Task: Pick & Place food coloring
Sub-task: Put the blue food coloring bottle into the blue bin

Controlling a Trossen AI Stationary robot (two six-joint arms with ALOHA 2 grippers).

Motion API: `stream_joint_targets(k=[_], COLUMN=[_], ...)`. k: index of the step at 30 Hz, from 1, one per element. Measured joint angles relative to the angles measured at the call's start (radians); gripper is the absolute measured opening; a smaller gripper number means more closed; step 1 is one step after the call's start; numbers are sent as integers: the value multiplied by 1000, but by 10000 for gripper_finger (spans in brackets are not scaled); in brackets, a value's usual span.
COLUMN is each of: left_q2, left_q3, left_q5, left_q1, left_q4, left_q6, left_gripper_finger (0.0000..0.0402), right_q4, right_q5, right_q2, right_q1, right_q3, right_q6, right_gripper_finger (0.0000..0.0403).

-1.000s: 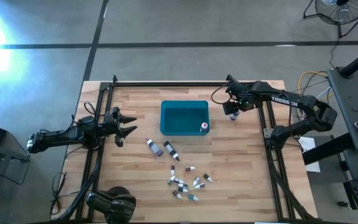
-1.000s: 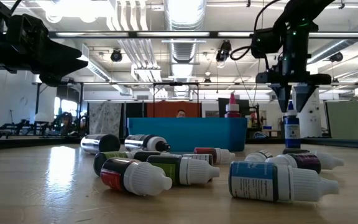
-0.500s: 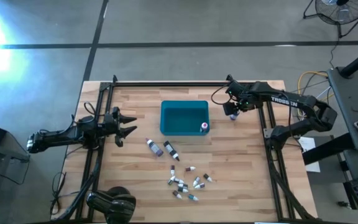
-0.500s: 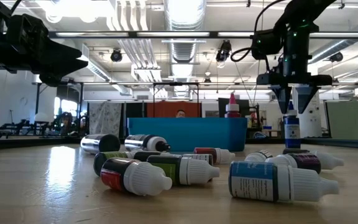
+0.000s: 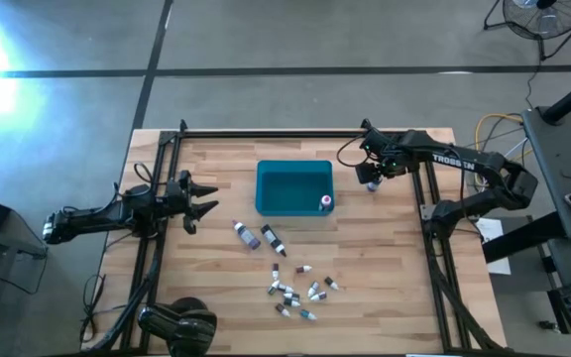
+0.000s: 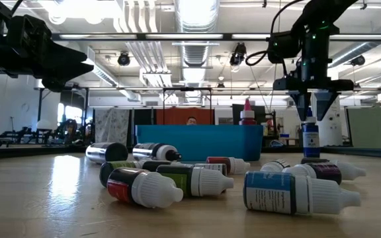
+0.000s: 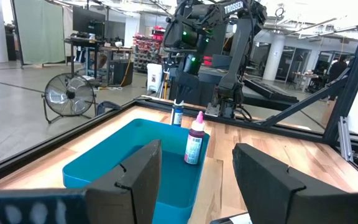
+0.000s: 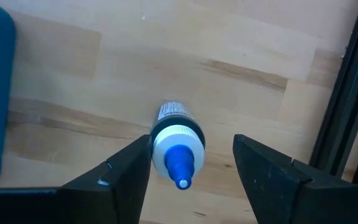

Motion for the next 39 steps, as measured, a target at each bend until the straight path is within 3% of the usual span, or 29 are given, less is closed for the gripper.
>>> stream_joint_targets(k=[17,29,39], left_q2=[0,0,0], left_q3=[0,0,0], left_q5=[0,0,0], left_q1=[0,0,0], left_q4=[0,0,0], left_q6=[0,0,0], left_gripper_finger=[176,176,176], right_q4=[0,3,-11], right_q5=[-34,-37,-63], right_q2=[0,0,-17], right_q1=[4,4,7], right_q3=[0,-1,14], right_q6=[5,7,-39], right_gripper_finger=[180,117,109])
